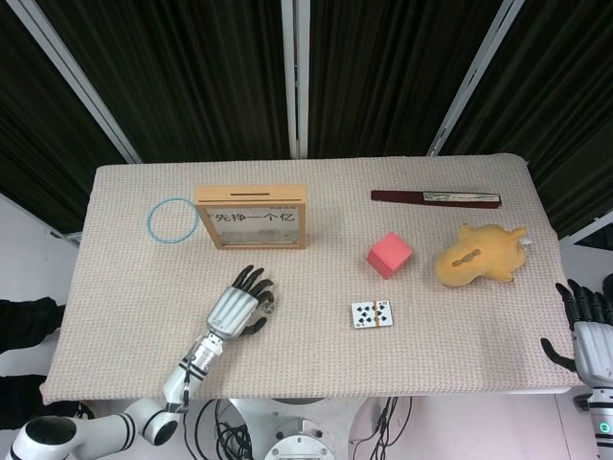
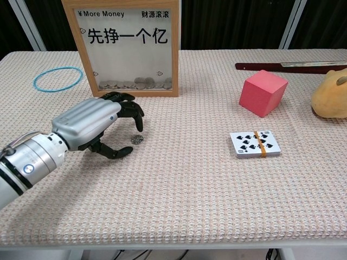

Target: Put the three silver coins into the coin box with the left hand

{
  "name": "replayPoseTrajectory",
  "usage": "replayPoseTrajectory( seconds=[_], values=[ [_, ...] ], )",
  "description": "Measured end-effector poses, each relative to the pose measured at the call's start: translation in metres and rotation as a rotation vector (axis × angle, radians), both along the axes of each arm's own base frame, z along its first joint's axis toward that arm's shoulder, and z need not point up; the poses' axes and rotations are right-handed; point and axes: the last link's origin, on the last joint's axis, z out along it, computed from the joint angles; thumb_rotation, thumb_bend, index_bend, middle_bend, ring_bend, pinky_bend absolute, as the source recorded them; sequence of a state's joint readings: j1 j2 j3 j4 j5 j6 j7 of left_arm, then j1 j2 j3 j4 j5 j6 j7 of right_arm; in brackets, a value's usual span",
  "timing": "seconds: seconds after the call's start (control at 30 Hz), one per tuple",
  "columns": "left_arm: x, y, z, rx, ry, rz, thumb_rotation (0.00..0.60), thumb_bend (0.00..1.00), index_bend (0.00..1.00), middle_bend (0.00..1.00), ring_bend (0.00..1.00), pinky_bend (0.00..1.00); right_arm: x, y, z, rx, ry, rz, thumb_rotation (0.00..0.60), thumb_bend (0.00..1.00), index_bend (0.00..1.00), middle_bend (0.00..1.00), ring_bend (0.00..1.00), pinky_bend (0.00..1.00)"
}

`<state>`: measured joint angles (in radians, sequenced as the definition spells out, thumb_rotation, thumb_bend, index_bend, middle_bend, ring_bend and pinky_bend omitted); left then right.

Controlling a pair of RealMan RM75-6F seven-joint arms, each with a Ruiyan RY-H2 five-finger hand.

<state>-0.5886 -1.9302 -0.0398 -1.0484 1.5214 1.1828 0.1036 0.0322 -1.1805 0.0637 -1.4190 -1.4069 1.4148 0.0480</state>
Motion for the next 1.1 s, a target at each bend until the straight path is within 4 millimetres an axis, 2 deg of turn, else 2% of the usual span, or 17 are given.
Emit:
replayPoseTrajectory(
  seconds=[0.53,1.1],
  values=[
    [-0.0016,-0.0002,-0.0019,-0.033,0.015,0.028,0.6,0.26,0.42,0.19,0.04,0.05,-0.0016,-0.0003,-0.0008,0.0,0.003,-0.004,0.6,0.22,0.0,0.0,0.0,0.0],
    [0.0009,0.0009,0.001,-0.064,0.062,0.014,0.6,0.26,0.36,0.19,0.02,0.05,-0.0023,-0.0016,-0.0033,0.013,0.008,-0.007,0.6,0.22,0.0,0.0,0.0,0.0]
  ],
)
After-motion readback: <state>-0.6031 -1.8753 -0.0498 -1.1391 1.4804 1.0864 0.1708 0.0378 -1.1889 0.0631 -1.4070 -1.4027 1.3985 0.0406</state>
